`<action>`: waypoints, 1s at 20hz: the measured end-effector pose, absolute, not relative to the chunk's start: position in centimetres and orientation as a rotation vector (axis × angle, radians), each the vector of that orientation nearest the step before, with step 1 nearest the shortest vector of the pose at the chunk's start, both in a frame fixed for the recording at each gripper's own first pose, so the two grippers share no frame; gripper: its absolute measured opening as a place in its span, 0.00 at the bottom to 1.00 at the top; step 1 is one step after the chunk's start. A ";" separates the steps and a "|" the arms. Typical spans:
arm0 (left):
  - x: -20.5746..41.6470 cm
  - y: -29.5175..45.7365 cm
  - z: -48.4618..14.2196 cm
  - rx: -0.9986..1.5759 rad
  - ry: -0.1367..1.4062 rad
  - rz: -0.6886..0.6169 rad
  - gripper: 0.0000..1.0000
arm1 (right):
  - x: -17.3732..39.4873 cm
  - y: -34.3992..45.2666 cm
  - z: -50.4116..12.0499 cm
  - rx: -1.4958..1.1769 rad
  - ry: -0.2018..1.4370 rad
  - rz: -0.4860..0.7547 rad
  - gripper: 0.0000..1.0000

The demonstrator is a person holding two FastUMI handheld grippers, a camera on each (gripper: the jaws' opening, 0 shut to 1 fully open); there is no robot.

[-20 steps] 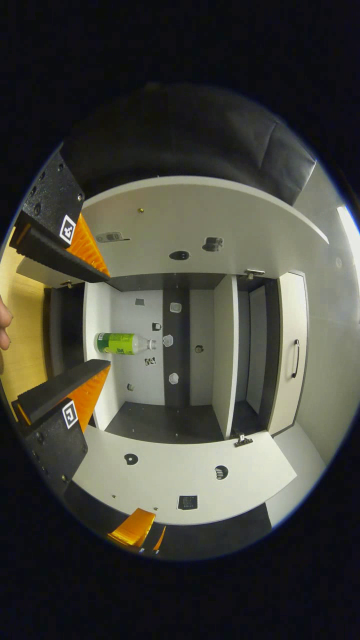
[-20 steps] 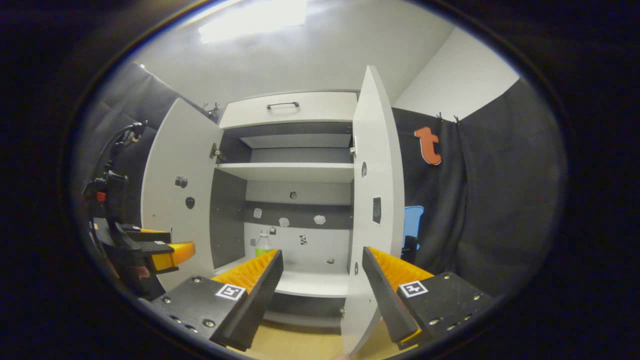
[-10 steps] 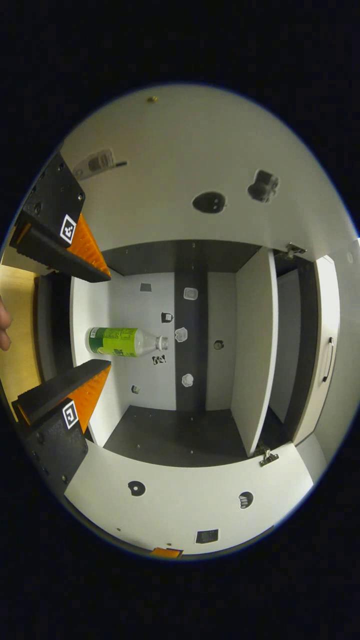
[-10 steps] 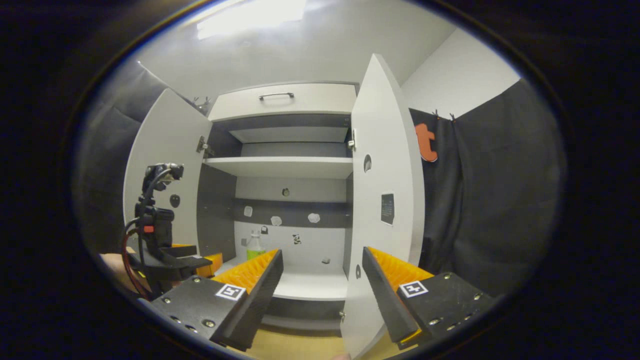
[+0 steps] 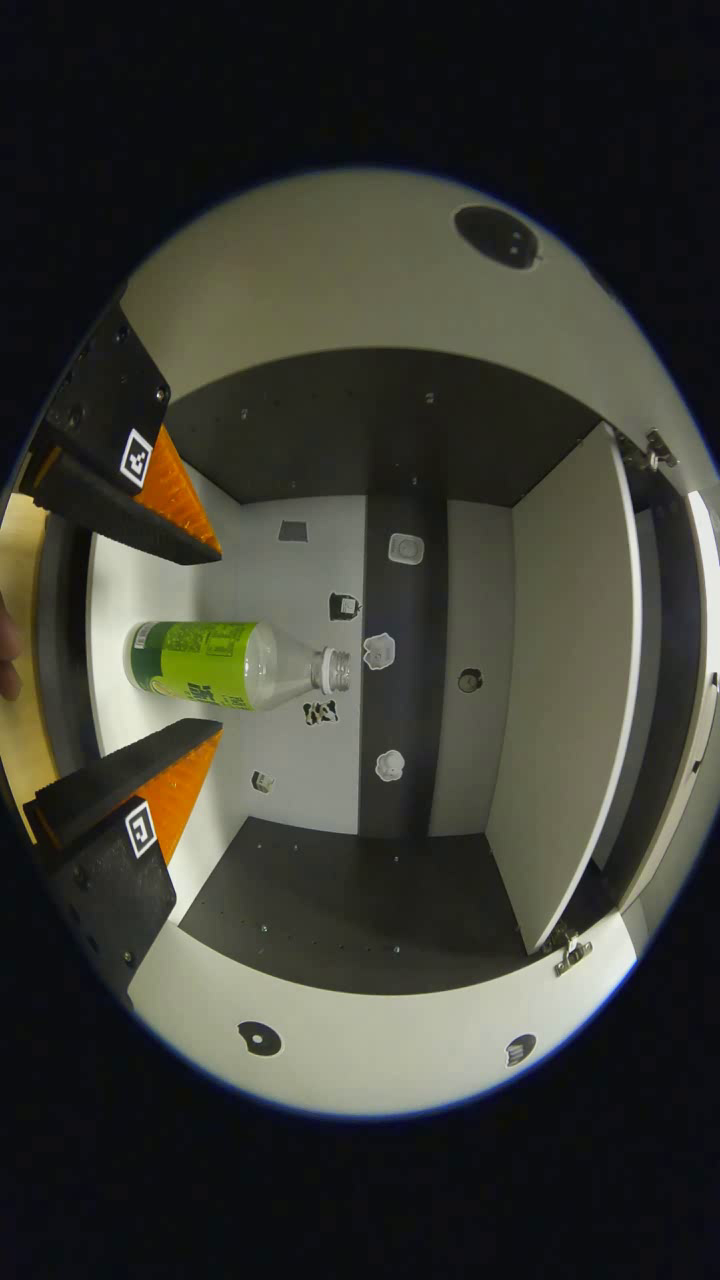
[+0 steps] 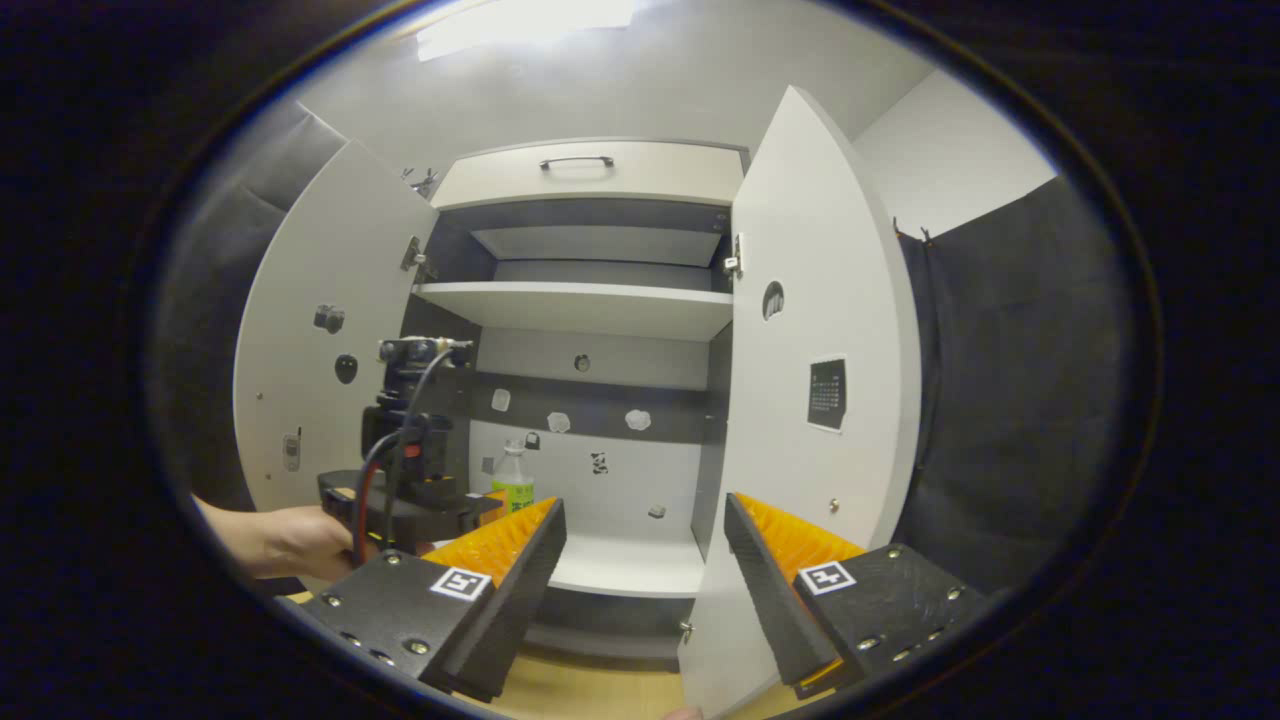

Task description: Grasp the bottle in the cabinet with the left hand and place it on the coaster, then close the right door with the right hand and the left door with the left hand.

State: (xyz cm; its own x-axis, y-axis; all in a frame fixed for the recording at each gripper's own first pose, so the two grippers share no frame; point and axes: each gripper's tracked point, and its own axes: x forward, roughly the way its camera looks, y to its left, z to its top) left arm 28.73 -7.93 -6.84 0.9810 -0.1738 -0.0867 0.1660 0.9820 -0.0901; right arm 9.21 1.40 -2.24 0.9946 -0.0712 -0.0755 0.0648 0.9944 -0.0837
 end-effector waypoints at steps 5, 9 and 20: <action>32.5 -9.3 -7.4 -0.064 0.097 -0.186 0.99 | 9.7 1.5 -2.9 -0.086 0.091 -0.056 0.96; 34.7 -10.0 -8.4 -0.050 0.100 -0.179 0.99 | 9.5 1.4 -3.4 -0.115 0.104 -0.052 0.96; 32.1 -9.9 -8.7 -0.094 0.071 -0.207 0.82 | 5.5 2.1 -3.0 -0.123 0.119 -0.008 0.96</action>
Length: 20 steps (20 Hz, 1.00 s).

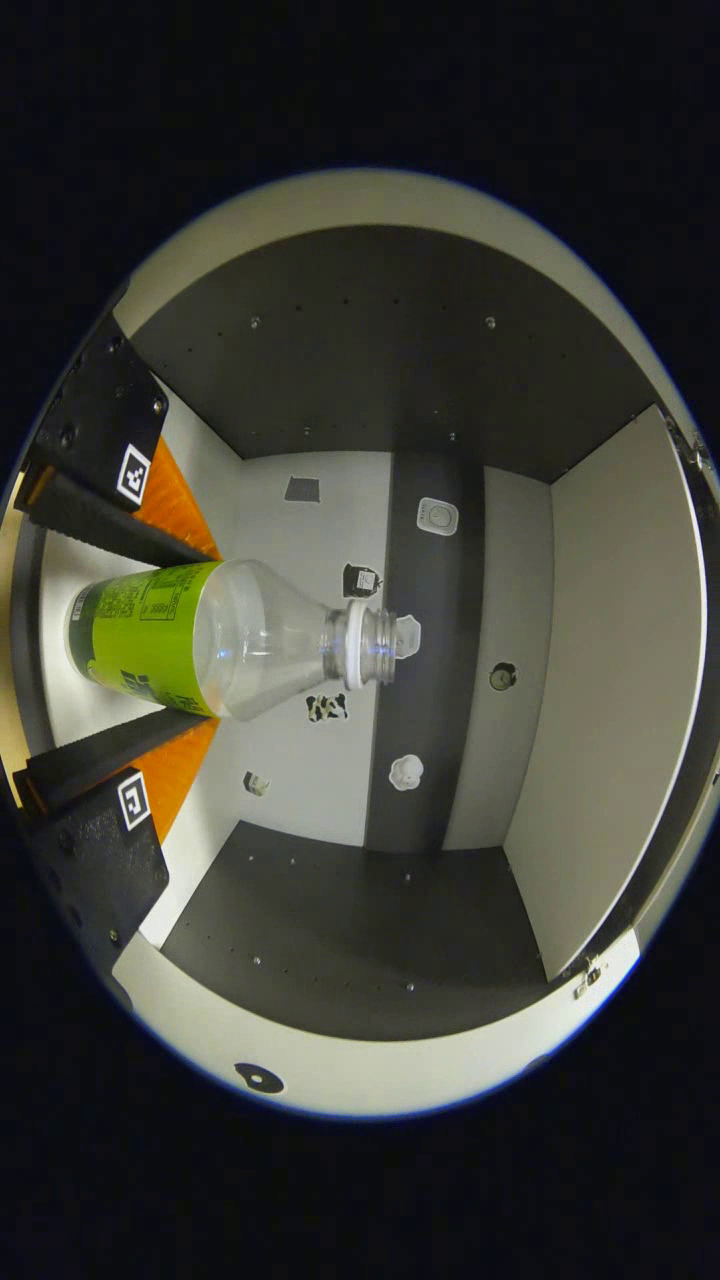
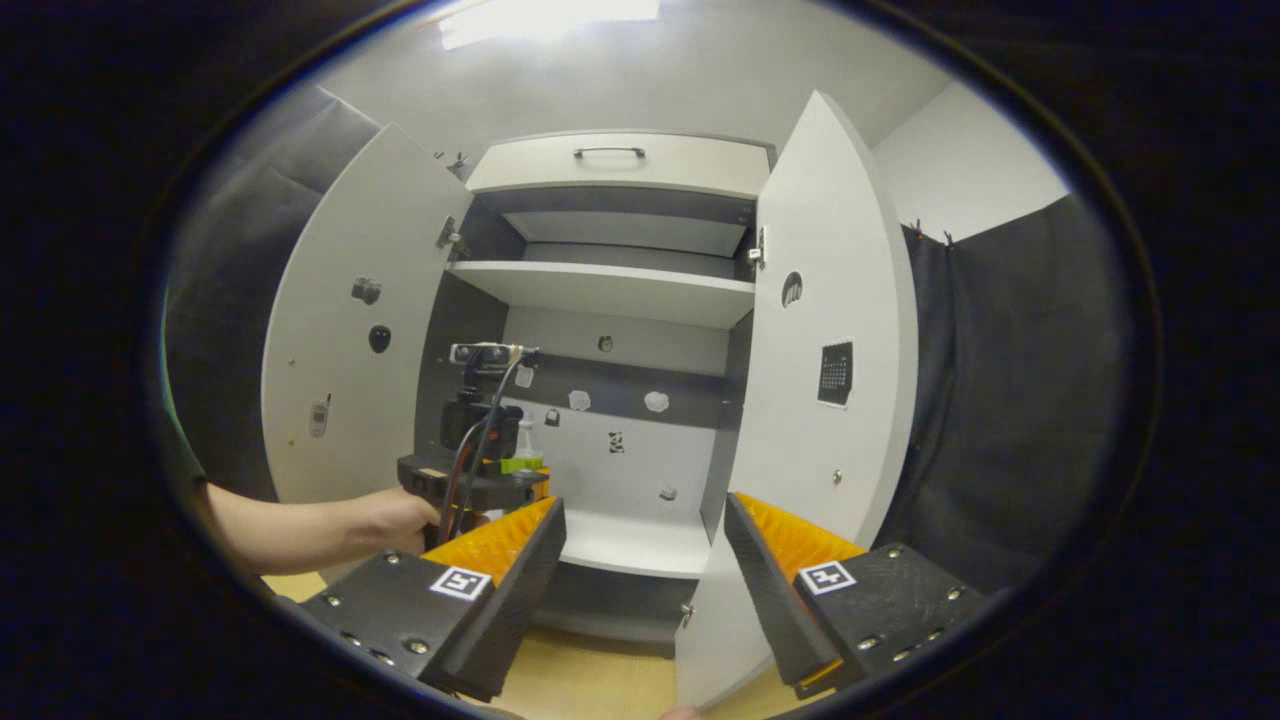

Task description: Grasp the bottle in the cabinet with the left hand and place it on the coaster, then close the right door with the right hand and the left door with the left hand.

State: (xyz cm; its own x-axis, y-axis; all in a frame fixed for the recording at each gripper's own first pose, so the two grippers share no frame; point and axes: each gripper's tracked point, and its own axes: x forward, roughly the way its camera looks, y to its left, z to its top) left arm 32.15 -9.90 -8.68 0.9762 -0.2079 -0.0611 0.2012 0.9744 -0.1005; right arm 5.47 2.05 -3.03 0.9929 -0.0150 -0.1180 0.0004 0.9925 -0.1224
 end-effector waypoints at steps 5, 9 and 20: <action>25.3 -9.5 -8.2 -0.081 0.054 -0.227 0.81 | 2.0 2.4 -2.1 -0.100 0.109 0.016 0.96; 20.1 -8.7 -8.3 -0.075 0.031 -0.227 0.80 | -1.0 2.2 -1.3 -0.079 0.100 0.026 0.96; 8.1 -9.3 -18.5 -0.132 0.120 -0.244 0.80 | -6.3 -0.8 -1.8 -0.057 0.113 0.000 0.96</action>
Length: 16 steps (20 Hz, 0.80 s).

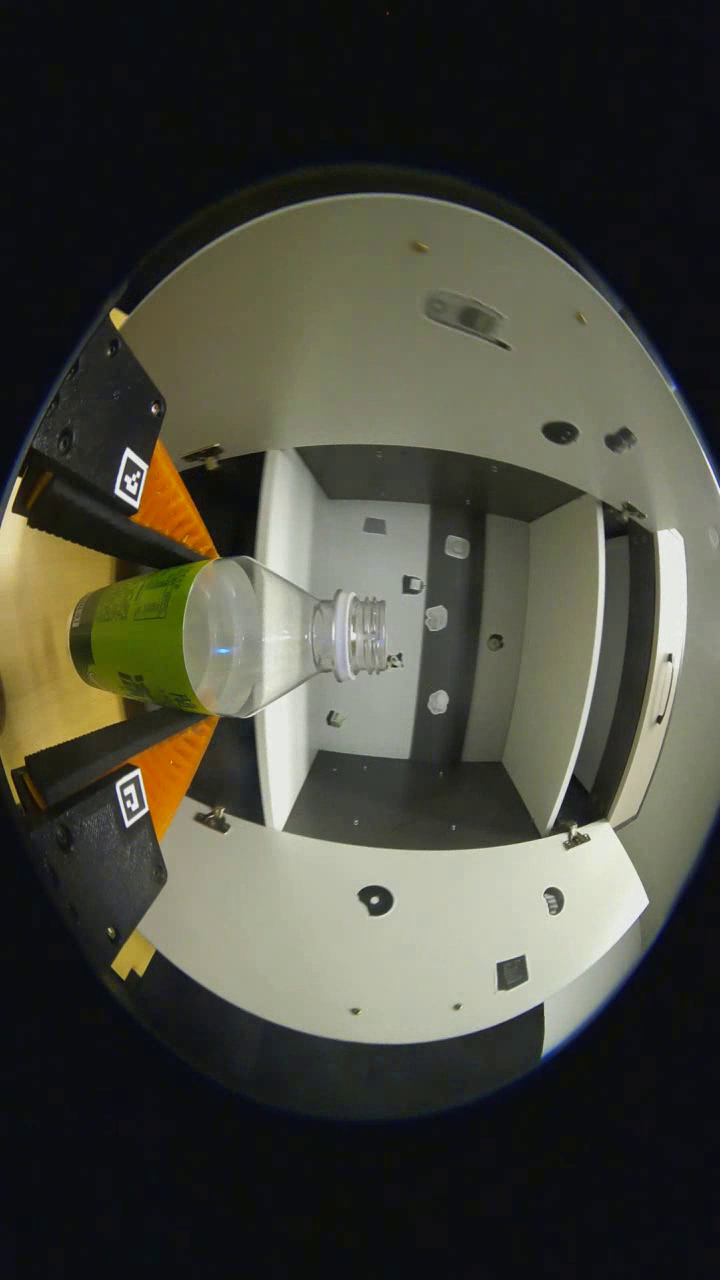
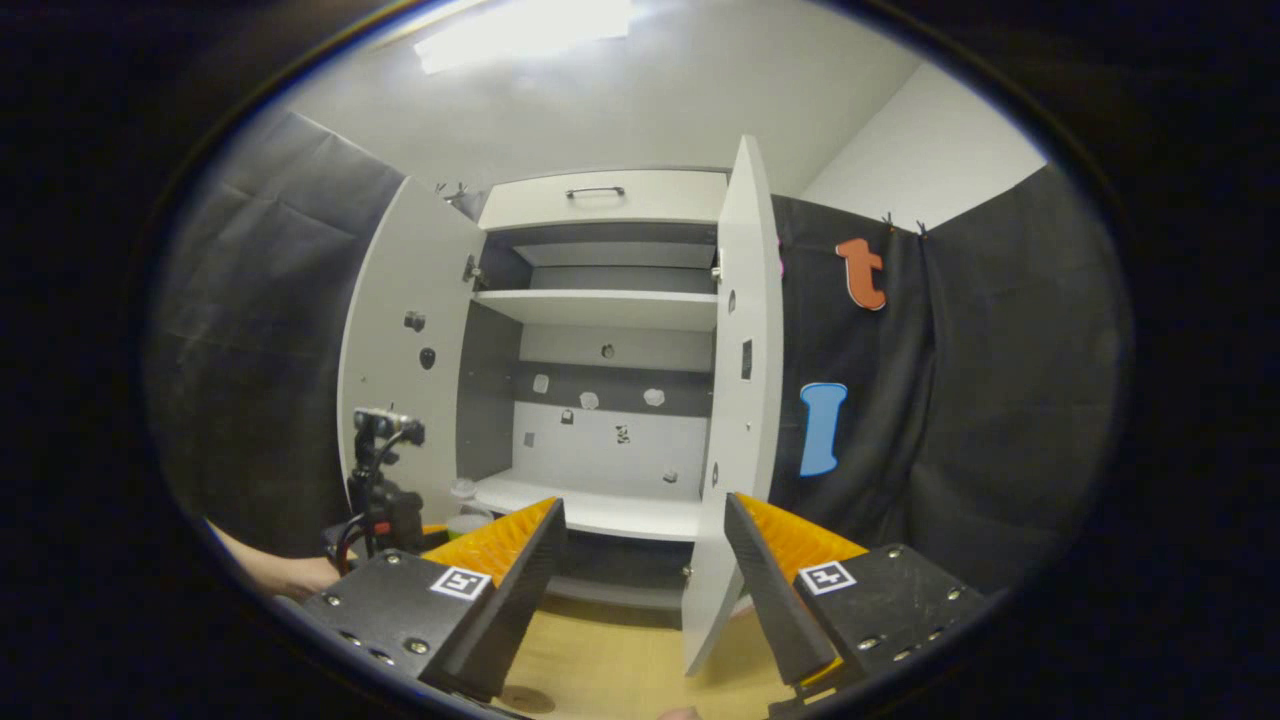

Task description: Grasp the bottle in the cabinet with the left hand and place it on the coaster, then close the right door with the right hand and the left door with the left hand.

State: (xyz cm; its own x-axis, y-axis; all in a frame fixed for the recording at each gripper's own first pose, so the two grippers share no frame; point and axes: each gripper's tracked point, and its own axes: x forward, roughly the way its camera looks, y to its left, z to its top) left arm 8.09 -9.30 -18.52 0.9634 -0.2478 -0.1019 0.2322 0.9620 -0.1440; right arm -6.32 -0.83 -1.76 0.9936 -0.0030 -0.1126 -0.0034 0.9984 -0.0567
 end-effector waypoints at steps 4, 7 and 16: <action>5.0 -10.2 -23.7 -0.142 0.149 -0.256 0.80 | -7.6 -1.7 -2.8 -0.053 0.147 -0.011 0.96; 3.0 -11.8 -27.3 -0.140 0.160 -0.301 0.80 | -8.2 -2.3 -3.5 -0.066 0.161 -0.024 0.96; -2.6 -15.5 -34.6 -0.066 0.175 -0.524 0.80 | -8.8 -3.2 -7.4 -0.059 0.234 -0.079 0.96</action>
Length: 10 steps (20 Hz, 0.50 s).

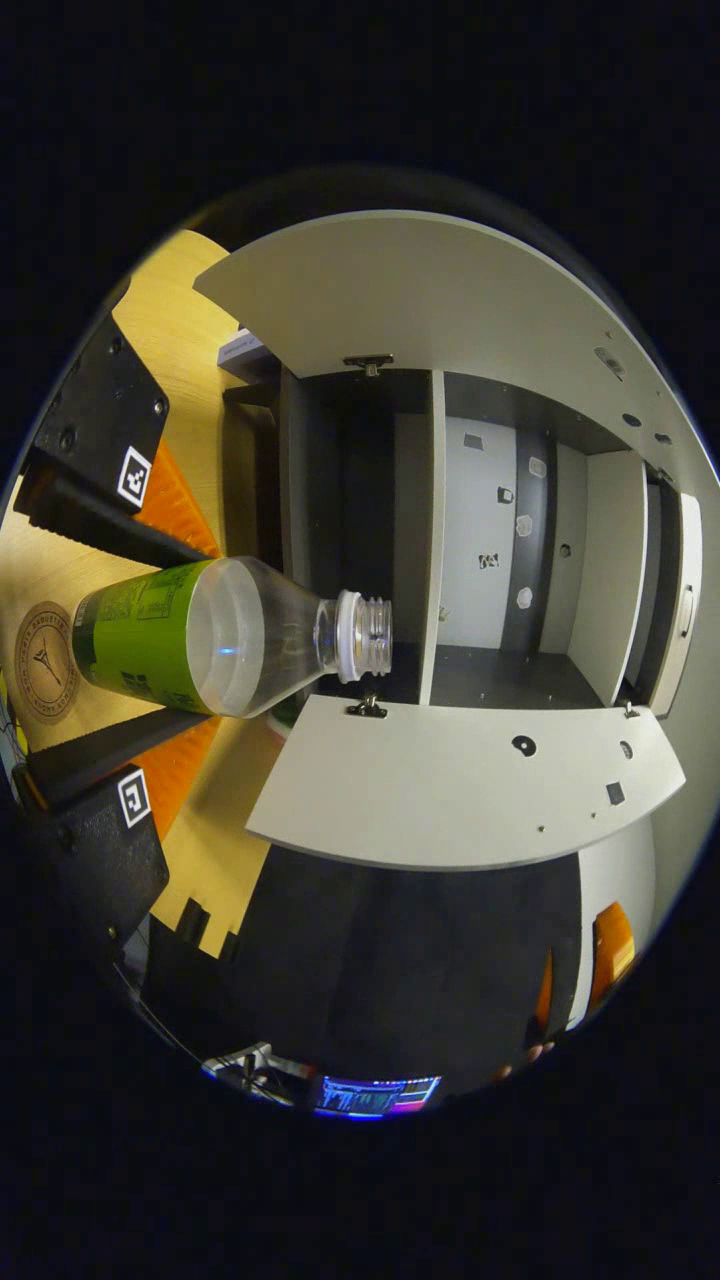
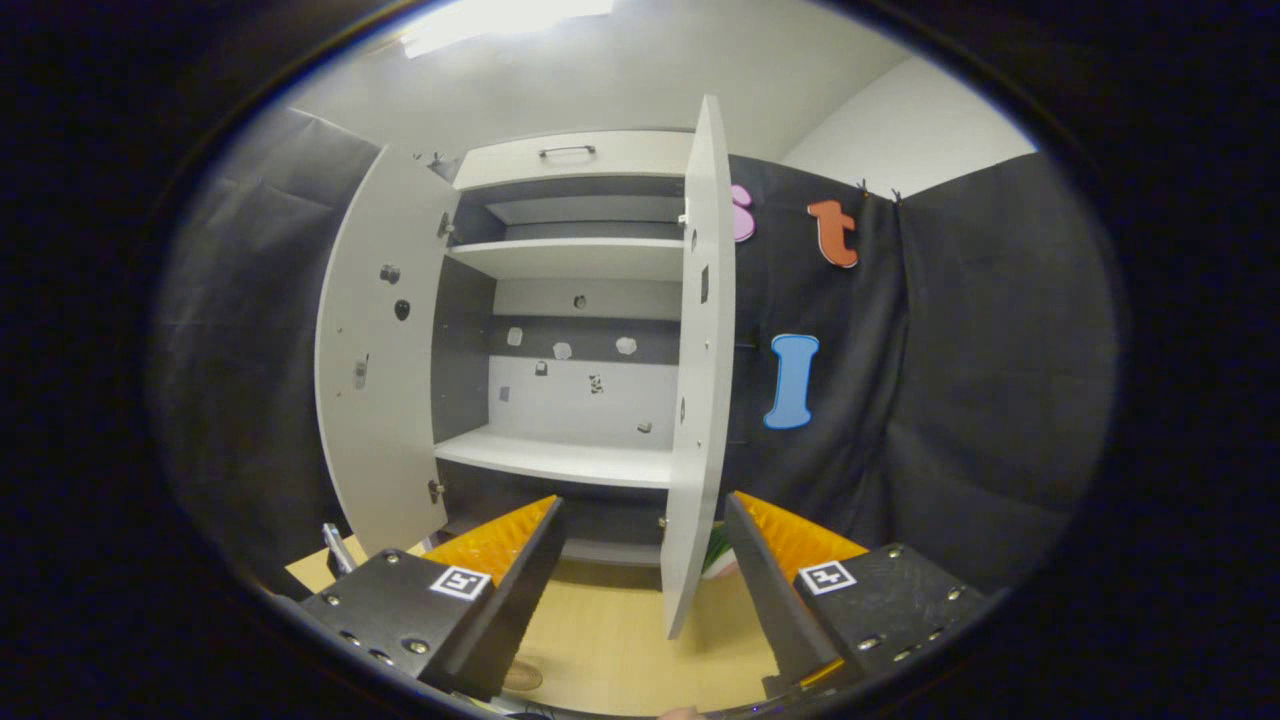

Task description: Grasp the bottle in the cabinet with the left hand and place it on the coaster, then close the right door with the right hand and the left door with the left hand.

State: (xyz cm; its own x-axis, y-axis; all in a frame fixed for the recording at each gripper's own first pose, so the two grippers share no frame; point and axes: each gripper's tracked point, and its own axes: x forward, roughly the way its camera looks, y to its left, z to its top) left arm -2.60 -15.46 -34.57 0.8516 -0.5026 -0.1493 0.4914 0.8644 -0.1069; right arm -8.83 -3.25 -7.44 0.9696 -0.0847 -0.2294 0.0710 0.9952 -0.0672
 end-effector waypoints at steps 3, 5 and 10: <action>-3.8 -15.5 -37.1 -0.071 0.214 -0.540 0.80 | -8.7 -2.8 -8.7 -0.067 0.242 -0.080 0.96; -4.5 -15.5 -38.2 -0.078 0.233 -0.552 0.80 | -8.8 -2.7 -9.3 -0.062 0.250 -0.081 0.96; -5.8 -16.5 -38.6 -0.023 0.203 -0.604 0.80 | -7.9 -1.9 -10.7 -0.074 0.275 -0.075 0.96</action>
